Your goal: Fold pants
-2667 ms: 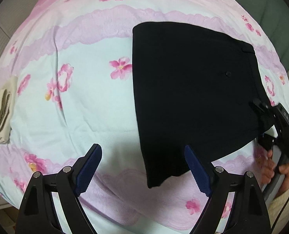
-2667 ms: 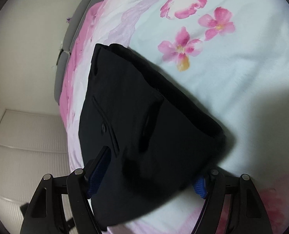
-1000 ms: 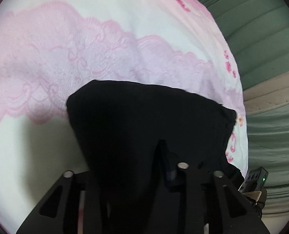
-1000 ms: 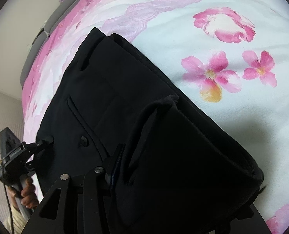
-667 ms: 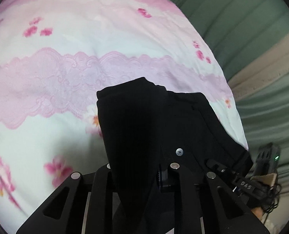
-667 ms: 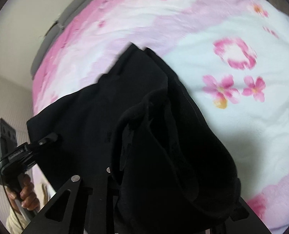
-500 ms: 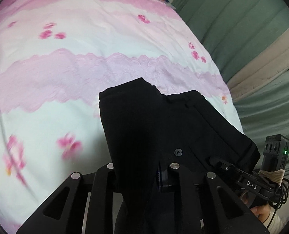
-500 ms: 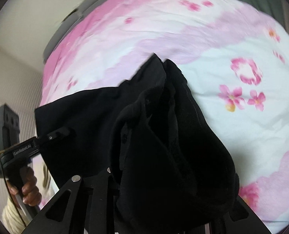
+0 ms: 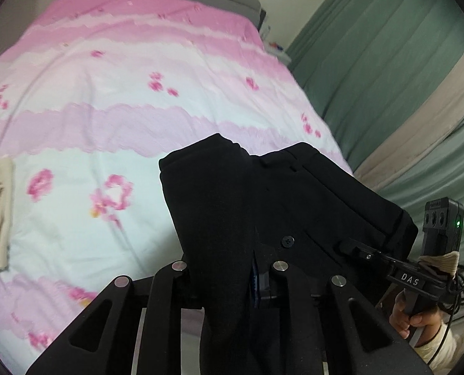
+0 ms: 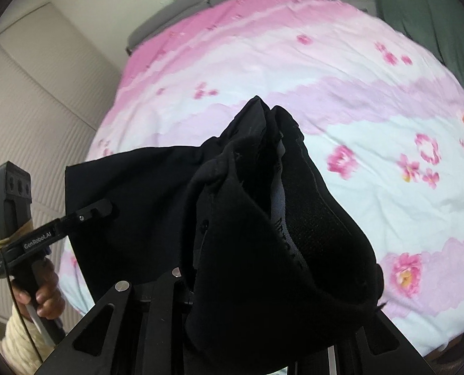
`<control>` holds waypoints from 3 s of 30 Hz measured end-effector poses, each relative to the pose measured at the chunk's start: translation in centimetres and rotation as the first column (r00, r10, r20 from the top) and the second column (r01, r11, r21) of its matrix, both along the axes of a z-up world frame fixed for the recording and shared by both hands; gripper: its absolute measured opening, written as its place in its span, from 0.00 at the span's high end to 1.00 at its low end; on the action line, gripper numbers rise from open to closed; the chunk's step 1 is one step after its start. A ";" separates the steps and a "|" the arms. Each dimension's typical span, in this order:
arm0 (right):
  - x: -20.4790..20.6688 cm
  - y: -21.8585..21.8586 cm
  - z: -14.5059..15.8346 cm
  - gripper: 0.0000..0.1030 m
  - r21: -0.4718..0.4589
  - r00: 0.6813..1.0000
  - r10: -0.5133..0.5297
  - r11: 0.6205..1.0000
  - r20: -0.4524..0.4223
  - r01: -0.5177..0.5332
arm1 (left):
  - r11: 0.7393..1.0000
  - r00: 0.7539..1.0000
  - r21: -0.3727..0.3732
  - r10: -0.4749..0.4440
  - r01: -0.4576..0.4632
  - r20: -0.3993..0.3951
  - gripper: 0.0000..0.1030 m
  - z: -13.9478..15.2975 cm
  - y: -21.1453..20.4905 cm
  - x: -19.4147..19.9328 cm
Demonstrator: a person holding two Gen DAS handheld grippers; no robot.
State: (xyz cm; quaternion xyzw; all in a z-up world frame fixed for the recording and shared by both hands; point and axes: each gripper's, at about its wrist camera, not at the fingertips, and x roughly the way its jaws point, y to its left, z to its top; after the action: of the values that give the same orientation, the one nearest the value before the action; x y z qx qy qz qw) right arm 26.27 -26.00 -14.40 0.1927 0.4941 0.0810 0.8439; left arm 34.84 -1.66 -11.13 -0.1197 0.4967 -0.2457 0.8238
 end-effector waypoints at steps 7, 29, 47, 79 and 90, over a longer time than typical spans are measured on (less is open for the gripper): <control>-1.9 6.3 5.5 0.74 -0.023 0.987 0.118 0.993 0.106 -0.116 | 0.994 0.988 0.012 0.102 -0.104 0.118 0.80 5.6 5.5 -4.2; -3.3 18.5 6.1 0.74 0.007 0.874 0.472 0.879 0.116 -0.476 | 0.893 0.891 -0.010 0.449 -0.449 0.068 0.80 4.8 20.0 -15.7; -4.4 37.4 5.0 0.74 0.027 0.937 0.328 0.942 0.124 -0.333 | 0.935 0.933 -0.055 0.354 -0.351 0.058 0.80 5.4 41.0 -13.0; 11.2 54.5 -2.3 0.74 -0.001 0.998 0.010 1.000 0.067 -0.010 | 0.995 0.999 0.095 0.042 -0.040 -0.019 0.83 -4.2 59.5 18.4; 12.7 54.0 -12.3 0.64 -0.011 0.970 -0.138 0.990 -0.200 0.139 | 0.964 0.991 0.231 0.134 -0.129 -0.005 0.89 -10.4 61.2 21.4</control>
State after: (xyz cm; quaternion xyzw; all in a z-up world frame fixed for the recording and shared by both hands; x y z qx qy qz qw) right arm 38.96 27.98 -26.72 0.2351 0.5618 0.0028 0.7932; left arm 56.28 59.51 -21.57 -0.0588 0.5212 -0.1300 0.8414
